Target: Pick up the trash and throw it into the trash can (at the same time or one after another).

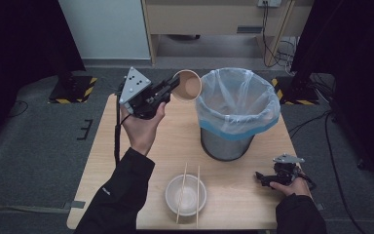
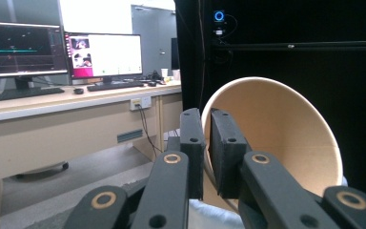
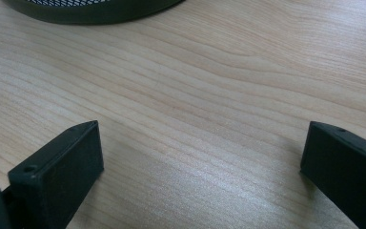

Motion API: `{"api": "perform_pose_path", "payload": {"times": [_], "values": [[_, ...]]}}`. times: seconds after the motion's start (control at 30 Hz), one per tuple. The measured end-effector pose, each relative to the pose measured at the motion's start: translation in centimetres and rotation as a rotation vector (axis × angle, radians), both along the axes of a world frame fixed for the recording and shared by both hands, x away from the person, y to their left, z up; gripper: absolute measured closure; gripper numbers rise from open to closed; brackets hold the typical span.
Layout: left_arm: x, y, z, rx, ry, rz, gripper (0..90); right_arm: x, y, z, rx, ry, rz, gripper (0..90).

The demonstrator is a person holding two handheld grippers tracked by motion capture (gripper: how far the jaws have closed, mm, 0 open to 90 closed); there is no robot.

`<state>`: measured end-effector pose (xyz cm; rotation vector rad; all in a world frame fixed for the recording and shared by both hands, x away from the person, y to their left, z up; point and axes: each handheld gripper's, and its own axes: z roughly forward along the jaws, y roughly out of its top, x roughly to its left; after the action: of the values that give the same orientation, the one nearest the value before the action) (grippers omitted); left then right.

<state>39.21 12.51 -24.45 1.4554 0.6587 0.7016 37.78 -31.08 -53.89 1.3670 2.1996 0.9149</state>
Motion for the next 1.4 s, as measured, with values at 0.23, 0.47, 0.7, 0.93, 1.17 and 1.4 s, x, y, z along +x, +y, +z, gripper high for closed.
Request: {"api": "perform_pose_path", "payload": {"times": [0.23, 0.47, 0.7, 0.93, 1.17, 1.4], "values": [[0.9, -2.1, 0.5, -0.002, -0.013, -0.019, 84.1, 0.0, 0.0, 0.0, -0.001, -0.004, 0.001, 0.7], [2.1, -4.6, 0.5, -0.015, 0.017, -0.046, 84.0, 0.0, 0.0, 0.0, -0.002, -0.005, 0.002, 0.7], [3.3, -6.0, 0.5, 0.006, 0.030, -0.038, 84.0, 0.0, 0.0, 0.0, -0.003, -0.006, 0.003, 0.7], [5.2, -7.8, -0.4, 0.011, 0.087, -0.033, 83.9, 0.0, 0.0, 0.0, -0.002, -0.005, 0.001, 0.7], [6.5, -8.2, -1.5, -0.001, 0.094, -0.058, 65.1, 0.0, 0.0, 0.0, -0.002, -0.005, 0.002, 0.7], [4.3, -5.8, -1.0, -0.009, 0.066, -0.072, 58.2, 0.0, 0.0, 0.0, -0.001, -0.003, 0.004, 0.7]]}}
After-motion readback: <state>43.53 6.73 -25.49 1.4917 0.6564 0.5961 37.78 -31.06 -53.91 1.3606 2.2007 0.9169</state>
